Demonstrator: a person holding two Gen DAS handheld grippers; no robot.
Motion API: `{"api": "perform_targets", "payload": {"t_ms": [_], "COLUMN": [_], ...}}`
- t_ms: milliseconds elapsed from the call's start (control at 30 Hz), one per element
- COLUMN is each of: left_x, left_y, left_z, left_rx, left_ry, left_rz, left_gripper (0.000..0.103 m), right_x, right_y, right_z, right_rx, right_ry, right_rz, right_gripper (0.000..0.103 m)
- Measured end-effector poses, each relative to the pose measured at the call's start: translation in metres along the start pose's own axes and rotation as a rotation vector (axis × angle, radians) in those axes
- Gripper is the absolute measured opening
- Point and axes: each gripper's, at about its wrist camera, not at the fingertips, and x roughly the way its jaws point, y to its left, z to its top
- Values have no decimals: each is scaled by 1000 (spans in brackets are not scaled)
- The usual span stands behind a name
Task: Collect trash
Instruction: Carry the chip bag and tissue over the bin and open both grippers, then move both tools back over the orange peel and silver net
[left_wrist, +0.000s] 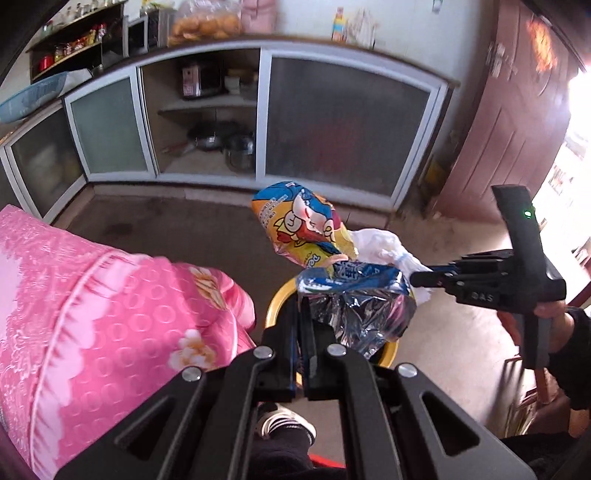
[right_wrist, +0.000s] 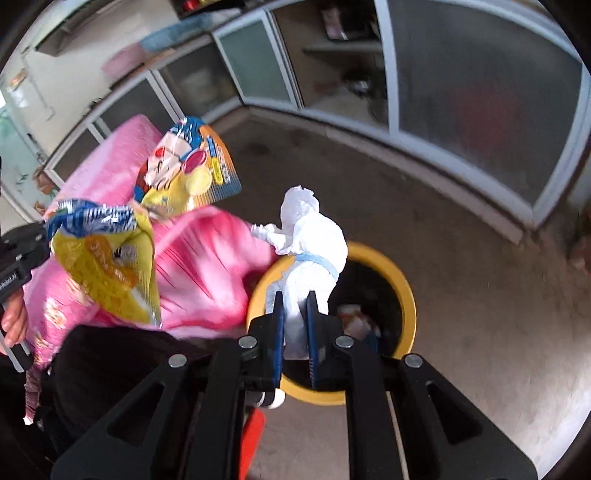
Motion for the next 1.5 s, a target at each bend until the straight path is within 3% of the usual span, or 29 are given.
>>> {"api": "perform_targets", "payload": {"t_ms": [267, 600, 633, 667, 700, 733, 800, 933, 1200, 1367, 1500], "left_x": [64, 91, 92, 91, 90, 90, 82, 63, 13, -53, -125], "left_y": [-24, -36, -36, -36, -36, -36, -37, -41, -40, -19, 21], "left_z": [9, 11, 11, 11, 12, 13, 15, 22, 29, 19, -16], "left_rx": [56, 65, 66, 62, 53, 44, 14, -32, -115, -148, -166], "left_ry": [113, 149, 150, 151, 146, 136, 91, 20, -100, -219, -303], "left_rz": [19, 51, 69, 72, 72, 72, 74, -24, -110, -51, 117], "left_gripper": [1, 2, 8, 13, 35, 59, 84, 88, 90, 92, 95], "right_x": [31, 61, 64, 67, 67, 63, 58, 31, -33, -61, -73], "right_y": [-23, -35, -37, -40, -45, -52, -59, -73, -79, -37, 29], "right_z": [-15, -10, -10, -8, -8, -10, -14, -21, -11, 13, 34], "right_rx": [66, 67, 73, 77, 92, 129, 146, 178, 187, 43, -142], "right_ry": [77, 152, 159, 163, 157, 133, 142, 90, -72, -220, -296], "right_rz": [-5, -16, -36, -48, -42, -29, -52, -97, -132, -101, 3], "right_gripper": [10, 15, 19, 42, 71, 76, 76, 76, 76, 76, 76]}}
